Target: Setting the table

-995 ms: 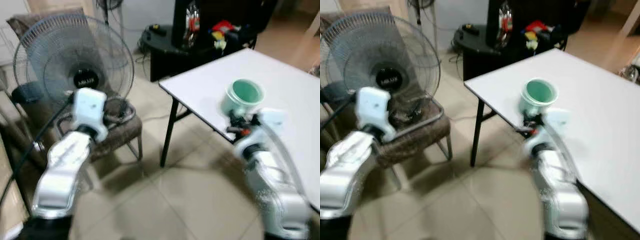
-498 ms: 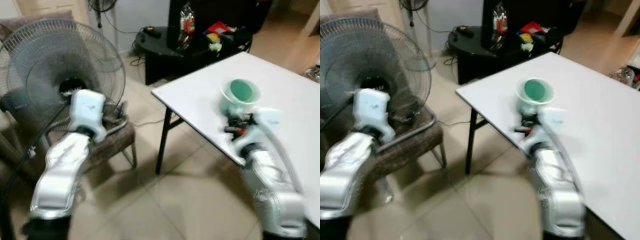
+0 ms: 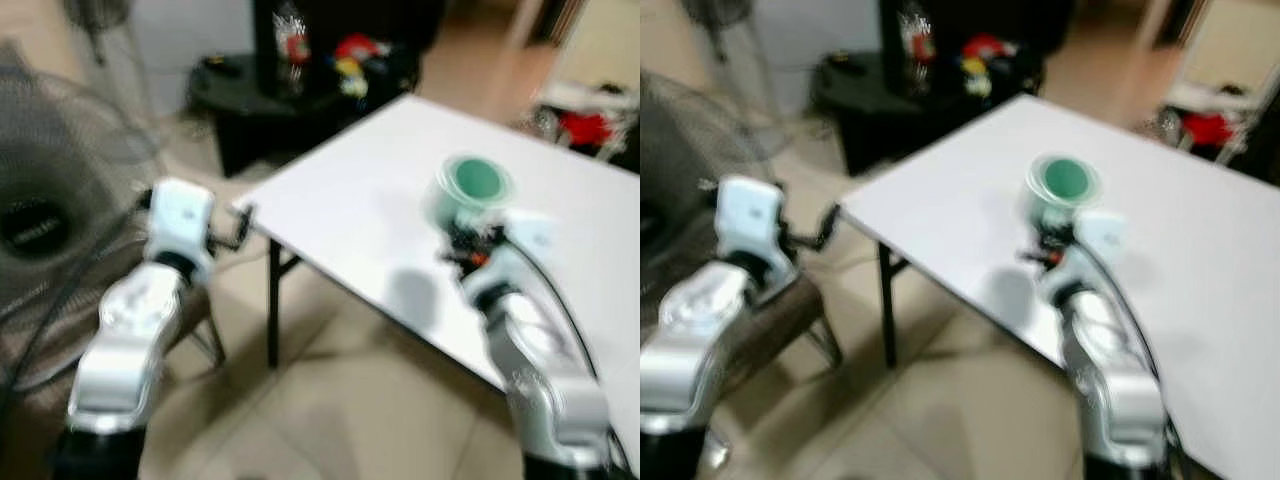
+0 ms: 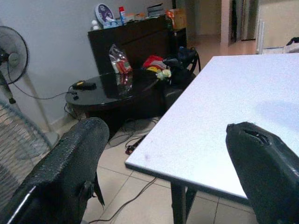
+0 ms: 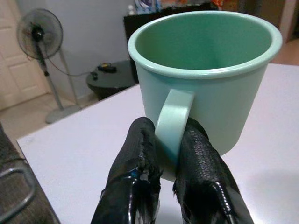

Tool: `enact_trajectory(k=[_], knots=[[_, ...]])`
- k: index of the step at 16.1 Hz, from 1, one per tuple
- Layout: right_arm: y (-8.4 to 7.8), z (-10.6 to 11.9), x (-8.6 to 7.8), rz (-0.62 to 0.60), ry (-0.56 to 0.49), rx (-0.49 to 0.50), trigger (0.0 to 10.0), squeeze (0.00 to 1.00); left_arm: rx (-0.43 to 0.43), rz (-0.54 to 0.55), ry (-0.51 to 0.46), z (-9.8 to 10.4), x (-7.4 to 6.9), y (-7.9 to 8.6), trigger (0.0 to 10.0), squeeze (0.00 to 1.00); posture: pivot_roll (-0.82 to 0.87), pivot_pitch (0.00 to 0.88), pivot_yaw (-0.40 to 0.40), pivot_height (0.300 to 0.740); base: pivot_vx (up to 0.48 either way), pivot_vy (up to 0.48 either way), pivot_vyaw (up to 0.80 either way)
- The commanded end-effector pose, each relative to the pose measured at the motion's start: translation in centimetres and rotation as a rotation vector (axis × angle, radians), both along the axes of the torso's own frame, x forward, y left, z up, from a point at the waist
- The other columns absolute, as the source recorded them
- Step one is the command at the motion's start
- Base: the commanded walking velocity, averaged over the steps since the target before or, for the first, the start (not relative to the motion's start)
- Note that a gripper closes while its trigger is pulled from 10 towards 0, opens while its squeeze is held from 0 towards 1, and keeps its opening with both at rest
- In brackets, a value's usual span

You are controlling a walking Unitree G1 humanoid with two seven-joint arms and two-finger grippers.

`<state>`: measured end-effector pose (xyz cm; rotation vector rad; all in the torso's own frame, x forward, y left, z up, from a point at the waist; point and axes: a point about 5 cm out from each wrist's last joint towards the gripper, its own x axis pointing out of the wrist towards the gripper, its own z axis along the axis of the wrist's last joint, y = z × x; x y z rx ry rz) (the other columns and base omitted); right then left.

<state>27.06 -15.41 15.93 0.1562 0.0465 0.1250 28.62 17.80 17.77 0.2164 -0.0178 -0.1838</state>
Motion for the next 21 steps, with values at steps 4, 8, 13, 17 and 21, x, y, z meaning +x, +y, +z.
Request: enact_trajectory(k=[4,8,13,17,21], knots=[[-0.73,0.17,0.22,-0.014,-0.002,-0.024,10.0,0.0,-0.004,-0.027,-0.012,0.43,0.15,-0.64,10.0,0.0,0.02,0.0,-0.008,0.74,0.295,0.0,-0.17],[-0.45,0.16,0.38,0.011,0.002,-0.021,10.0,0.0,-0.007,-0.032,-0.012,0.39,0.13,-0.7,10.0,0.0,0.02,0.0,-0.011,0.74,0.297,0.0,-0.39],[-0.27,0.18,0.59,0.021,0.001,-0.021,10.0,0.0,-0.004,-0.048,-0.003,0.22,0.08,-0.8,10.0,0.0,0.03,0.0,-0.007,0.74,0.298,0.0,0.0],[-0.31,0.14,0.72,0.032,0.012,-0.026,10.0,0.0,-0.003,-0.056,0.003,0.09,0.04,-0.97,10.0,0.0,0.02,0.0,-0.005,0.74,0.296,0.0,-0.2],[-0.08,-0.1,1.0,0.053,0.028,0.001,10.0,0.0,-0.005,-0.059,0.004,0.08,0.01,-0.99,10.0,0.0,0.02,0.0,-0.005,0.74,0.296,0.0,-0.5]])
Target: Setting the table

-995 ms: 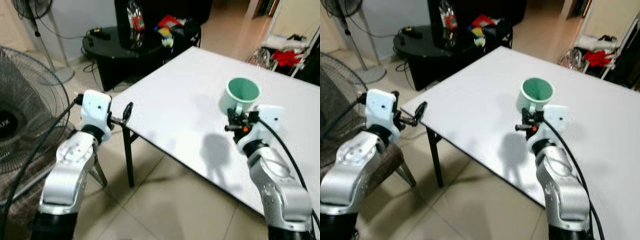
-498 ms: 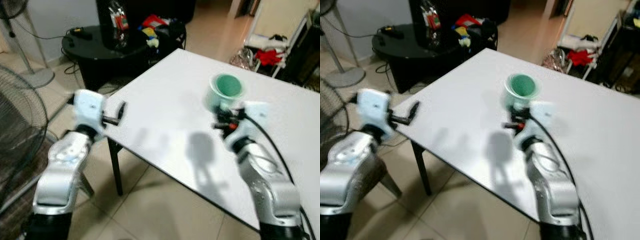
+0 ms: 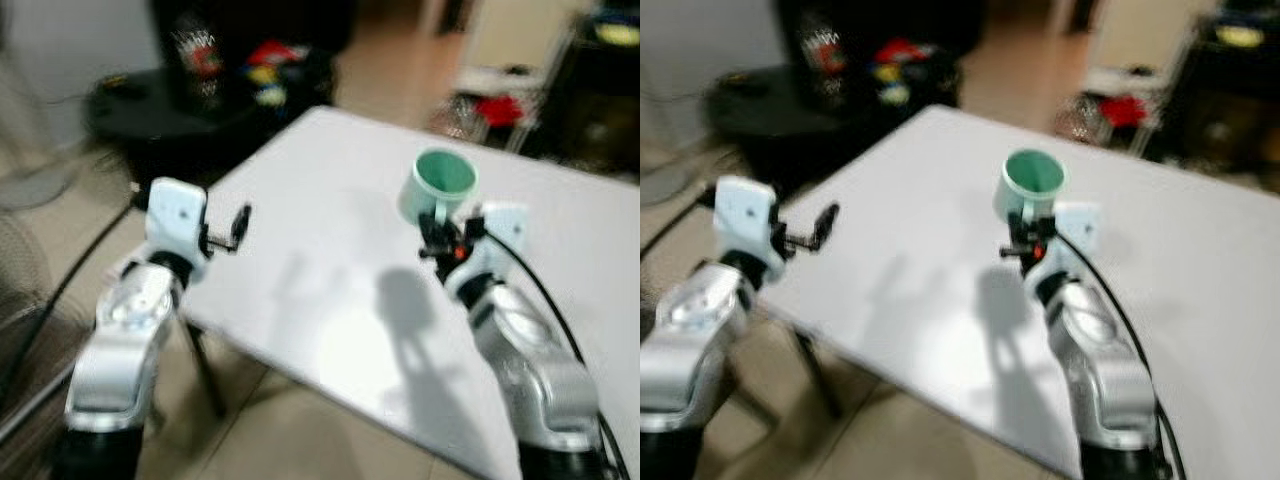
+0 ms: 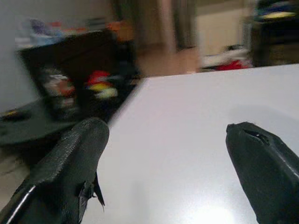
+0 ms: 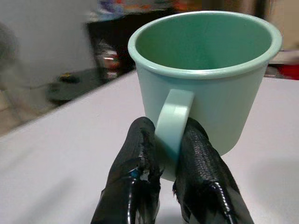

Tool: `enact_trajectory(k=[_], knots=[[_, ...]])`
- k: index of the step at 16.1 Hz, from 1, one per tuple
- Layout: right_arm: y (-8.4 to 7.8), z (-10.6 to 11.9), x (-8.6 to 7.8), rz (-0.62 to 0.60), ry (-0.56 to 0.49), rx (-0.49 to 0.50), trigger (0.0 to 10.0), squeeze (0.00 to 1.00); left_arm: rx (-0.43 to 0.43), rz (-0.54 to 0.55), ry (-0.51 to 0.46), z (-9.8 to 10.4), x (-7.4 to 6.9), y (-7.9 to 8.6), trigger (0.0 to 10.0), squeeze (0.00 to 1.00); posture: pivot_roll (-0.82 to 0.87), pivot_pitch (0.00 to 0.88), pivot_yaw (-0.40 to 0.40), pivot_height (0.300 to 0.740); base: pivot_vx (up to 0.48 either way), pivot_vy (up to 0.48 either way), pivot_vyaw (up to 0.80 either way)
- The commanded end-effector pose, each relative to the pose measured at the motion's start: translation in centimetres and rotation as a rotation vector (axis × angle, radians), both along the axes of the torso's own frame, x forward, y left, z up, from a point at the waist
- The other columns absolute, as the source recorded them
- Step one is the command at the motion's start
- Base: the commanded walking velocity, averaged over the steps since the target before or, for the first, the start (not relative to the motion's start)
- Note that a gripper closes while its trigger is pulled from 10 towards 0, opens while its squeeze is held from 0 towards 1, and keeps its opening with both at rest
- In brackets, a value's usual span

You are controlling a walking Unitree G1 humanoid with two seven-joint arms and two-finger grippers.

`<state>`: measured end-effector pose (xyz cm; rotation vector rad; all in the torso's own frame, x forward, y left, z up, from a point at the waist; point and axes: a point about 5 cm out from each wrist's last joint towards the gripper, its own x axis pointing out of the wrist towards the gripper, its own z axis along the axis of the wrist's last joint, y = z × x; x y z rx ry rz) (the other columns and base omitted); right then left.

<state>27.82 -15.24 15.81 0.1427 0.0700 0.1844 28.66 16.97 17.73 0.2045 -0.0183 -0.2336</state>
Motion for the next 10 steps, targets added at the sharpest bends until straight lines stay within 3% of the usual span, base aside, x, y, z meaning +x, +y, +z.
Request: enact_trajectory(k=[1,3,4,7,10], knots=[[-0.1,-0.2,0.5,0.013,0.021,0.004,10.0,0.0,0.009,-0.012,-0.001,0.1,0.0,-0.2,10.0,0.0,0.03,0.0,-0.005,0.74,0.3,0.0,0.0],[0.4,-0.5,1.1,0.066,0.038,0.011,10.0,0.0,0.013,-0.016,-0.001,0.2,-0.1,-0.1,10.0,0.0,0.03,0.0,-0.005,0.74,0.294,0.0,0.0],[1.1,-1.0,1.5,0.152,0.06,0.008,10.0,0.0,0.018,-0.016,-0.003,0.4,-0.1,0.1,10.0,0.0,0.04,0.0,-0.004,0.74,0.289,0.0,0.0],[2.0,-2.0,3.0,0.263,0.094,-0.069,10.0,0.0,0.052,-0.045,0.005,0.4,-0.4,0.3,10.0,0.0,0.05,0.006,-0.002,0.74,0.0,0.0,0.0],[2.9,-2.8,5.4,0.33,0.12,-0.107,10.0,0.0,0.107,-0.124,0.038,0.4,-1.0,0.6,10.0,0.0,0.08,0.039,-0.004,0.74,0.0,0.0,0.0]])
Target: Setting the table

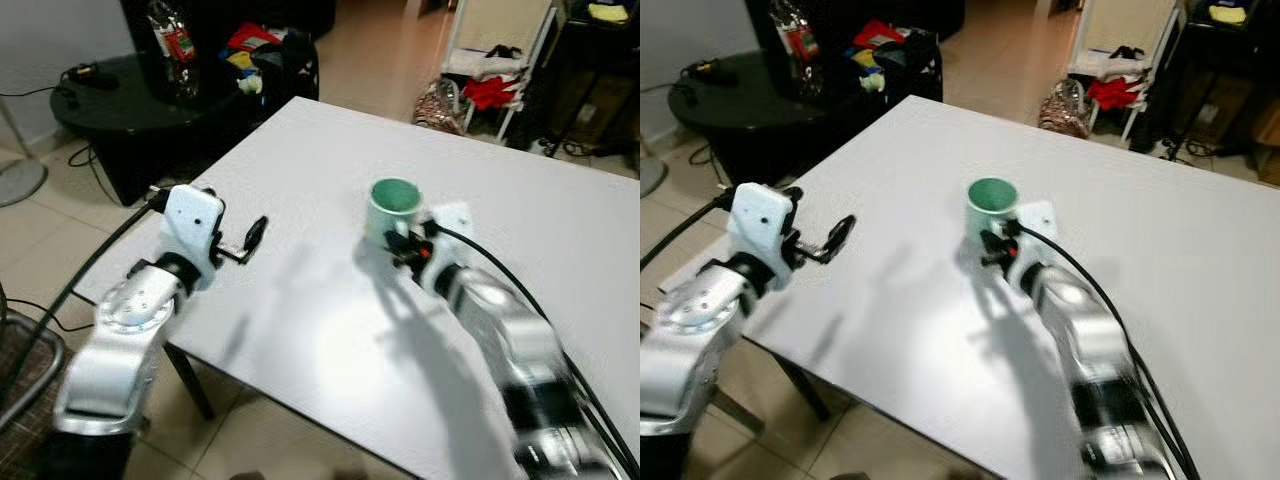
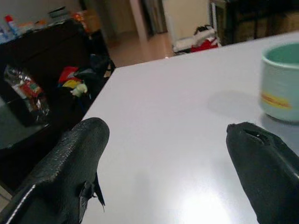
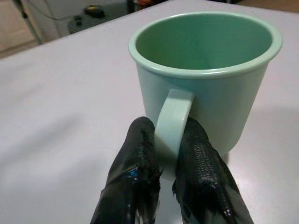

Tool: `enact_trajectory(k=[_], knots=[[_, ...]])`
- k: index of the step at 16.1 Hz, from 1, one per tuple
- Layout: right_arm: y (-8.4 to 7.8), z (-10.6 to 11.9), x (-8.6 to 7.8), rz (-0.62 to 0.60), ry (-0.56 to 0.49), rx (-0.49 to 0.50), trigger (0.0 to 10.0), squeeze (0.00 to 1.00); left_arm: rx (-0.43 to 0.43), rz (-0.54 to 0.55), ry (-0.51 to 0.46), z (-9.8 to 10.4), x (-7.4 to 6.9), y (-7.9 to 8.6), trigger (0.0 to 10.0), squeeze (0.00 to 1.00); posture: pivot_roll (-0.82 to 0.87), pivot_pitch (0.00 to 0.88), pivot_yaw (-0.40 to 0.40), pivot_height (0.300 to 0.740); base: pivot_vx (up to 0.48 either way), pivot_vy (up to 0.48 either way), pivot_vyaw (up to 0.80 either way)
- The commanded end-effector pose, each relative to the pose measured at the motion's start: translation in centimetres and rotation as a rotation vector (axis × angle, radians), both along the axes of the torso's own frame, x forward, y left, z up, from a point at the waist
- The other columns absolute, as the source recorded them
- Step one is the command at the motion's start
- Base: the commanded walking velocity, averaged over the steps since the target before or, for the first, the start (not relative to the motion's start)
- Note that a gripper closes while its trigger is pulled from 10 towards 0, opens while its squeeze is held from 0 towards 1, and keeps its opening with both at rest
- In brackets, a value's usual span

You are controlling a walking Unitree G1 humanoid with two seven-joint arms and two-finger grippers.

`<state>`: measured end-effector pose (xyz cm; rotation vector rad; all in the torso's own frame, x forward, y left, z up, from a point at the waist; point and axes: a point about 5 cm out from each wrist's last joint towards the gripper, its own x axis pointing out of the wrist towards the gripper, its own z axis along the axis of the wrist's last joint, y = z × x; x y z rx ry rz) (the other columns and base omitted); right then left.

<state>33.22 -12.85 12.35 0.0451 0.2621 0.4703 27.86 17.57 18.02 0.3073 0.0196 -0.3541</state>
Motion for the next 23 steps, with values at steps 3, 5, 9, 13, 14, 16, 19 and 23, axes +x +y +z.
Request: enact_trajectory(k=[3,5,9,13,14,16,19,23], knots=[[1.3,-0.2,1.6,0.062,-0.02,-0.032,10.0,0.0,0.023,-0.101,0.051,0.1,-1.1,0.1,10.0,0.0,0.1,0.067,-0.003,0.74,0.0,0.0,0.0],[1.5,-0.5,2.4,0.061,-0.011,-0.036,10.0,0.0,0.03,-0.184,0.092,-0.1,-2.0,-0.2,10.0,0.0,0.11,0.079,-0.005,0.74,0.0,0.0,0.0],[2.1,-0.8,3.5,0.058,-0.034,-0.058,10.0,0.0,0.032,-0.32,0.17,-0.4,-3.5,-1.0,10.0,0.0,0.12,0.103,0.002,0.74,0.0,0.0,0.0],[2.3,-1.2,3.5,0.06,-0.013,-0.008,10.0,1.0,0.032,-0.337,0.186,-0.3,-3.9,-1.1,10.0,0.0,0.12,0.108,-0.002,0.74,0.0,0.0,0.0],[2.3,-1.2,3.5,0.062,-0.013,0.002,10.0,1.0,0.032,-0.337,0.185,-0.3,-3.9,-1.1,10.0,0.0,0.12,0.108,-0.002,0.74,0.0,0.0,0.0],[2.0,-0.6,3.4,0.078,-0.041,0.023,10.0,1.0,0.025,-0.341,0.179,-0.1,-3.9,-1.1,10.0,0.0,0.12,0.101,-0.005,0.74,0.0,0.0,0.0],[1.4,1.2,1.1,0.192,-0.042,0.079,10.0,1.0,0.004,-0.379,0.169,0.2,-4.1,-1.5,10.0,0.0,0.11,0.086,0.007,0.74,0.0,0.0,0.0],[0.5,3.4,-5.2,0.237,-0.035,0.106,10.0,1.0,-0.045,-0.361,0.17,0.0,-4.4,-1.4,10.0,0.0,0.07,0.063,0.019,0.74,0.0,0.0,0.0]])
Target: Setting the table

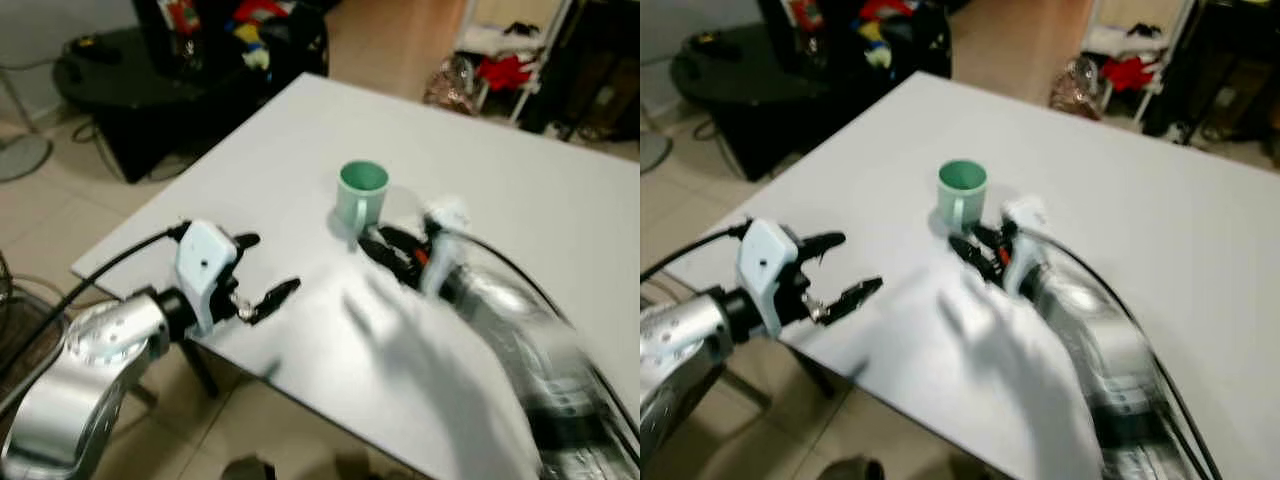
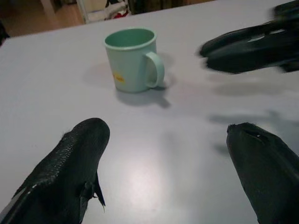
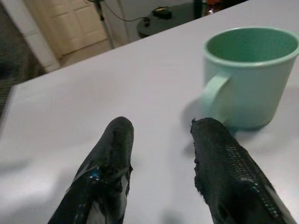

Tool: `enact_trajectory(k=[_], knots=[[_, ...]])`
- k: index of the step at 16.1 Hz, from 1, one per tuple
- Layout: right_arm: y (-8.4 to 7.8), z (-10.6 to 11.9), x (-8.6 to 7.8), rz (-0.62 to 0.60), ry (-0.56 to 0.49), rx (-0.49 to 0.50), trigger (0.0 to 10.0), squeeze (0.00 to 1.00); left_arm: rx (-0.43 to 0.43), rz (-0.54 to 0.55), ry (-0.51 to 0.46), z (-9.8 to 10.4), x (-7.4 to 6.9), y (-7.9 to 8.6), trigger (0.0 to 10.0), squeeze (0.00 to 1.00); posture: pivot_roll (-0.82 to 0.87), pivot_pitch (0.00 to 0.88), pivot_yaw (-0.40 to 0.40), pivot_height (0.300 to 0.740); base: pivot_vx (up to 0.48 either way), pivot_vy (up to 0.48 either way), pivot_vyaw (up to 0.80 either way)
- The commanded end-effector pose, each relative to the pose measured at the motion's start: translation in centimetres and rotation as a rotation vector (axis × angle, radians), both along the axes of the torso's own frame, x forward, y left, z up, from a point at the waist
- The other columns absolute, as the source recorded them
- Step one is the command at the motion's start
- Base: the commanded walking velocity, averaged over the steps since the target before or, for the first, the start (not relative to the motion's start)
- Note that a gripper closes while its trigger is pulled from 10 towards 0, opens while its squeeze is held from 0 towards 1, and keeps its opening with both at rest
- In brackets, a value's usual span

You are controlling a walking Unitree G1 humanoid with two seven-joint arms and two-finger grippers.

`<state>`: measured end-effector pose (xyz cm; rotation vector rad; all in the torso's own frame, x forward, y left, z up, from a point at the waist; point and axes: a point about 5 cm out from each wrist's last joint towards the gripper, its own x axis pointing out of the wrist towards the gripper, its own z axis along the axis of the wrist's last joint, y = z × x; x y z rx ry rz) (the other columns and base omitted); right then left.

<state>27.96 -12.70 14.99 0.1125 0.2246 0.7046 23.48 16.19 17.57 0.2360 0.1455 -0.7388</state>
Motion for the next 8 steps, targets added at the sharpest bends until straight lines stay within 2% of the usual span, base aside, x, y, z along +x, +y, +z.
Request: enact_trajectory(k=[1,2,3,4,5,6,7,8], knots=[[0.1,1.2,-1.6,-0.007,-0.016,0.013,10.0,1.0,-0.024,0.02,-0.016,0.4,-0.1,0.0,10.0,0.0,0.06,0.055,0.029,0.74,0.0,0.0,0.0],[-0.1,1.3,-2.5,-0.029,-0.023,0.018,10.0,1.0,-0.033,0.041,-0.018,0.3,-0.1,0.1,10.0,0.0,0.05,0.048,0.035,0.74,0.0,0.0,0.0],[-0.5,1.7,-4.5,-0.091,-0.082,0.02,10.0,1.0,-0.037,0.135,-0.032,0.2,0.1,0.5,10.0,0.0,0.04,0.039,0.041,0.74,0.0,0.0,0.0],[-0.9,1.7,-5.6,-0.185,-0.096,0.035,10.0,1.0,-0.012,0.21,-0.032,-0.1,0.2,0.8,10.0,0.0,0.03,0.026,0.046,0.74,0.0,0.0,0.0],[-1.3,1.5,-6.5,-0.279,-0.084,0.048,10.0,1.0,0.057,0.254,-0.028,-0.5,0.1,0.9,10.0,0.0,0.02,0.011,0.051,0.74,0.0,0.0,0.59],[-1.3,1.4,-7.5,-0.332,-0.1,0.049,10.0,1.0,0.067,0.317,-0.053,-0.6,0.2,1.0,10.0,0.0,0.01,0.0,0.054,0.74,0.0,0.0,0.8],[-1.8,1.3,-7.9,-0.449,-0.114,0.071,10.0,1.0,0.003,0.396,-0.075,-0.3,0.8,0.8,10.0,0.0,0.0,0.0,0.054,0.74,0.0,0.0,0.8],[-2.0,1.2,-7.9,-0.478,-0.111,0.07,10.0,1.0,-0.036,0.431,-0.088,-0.2,1.3,0.6,10.0,0.0,0.0,0.0,0.063,0.74,0.0,0.0,0.8]])
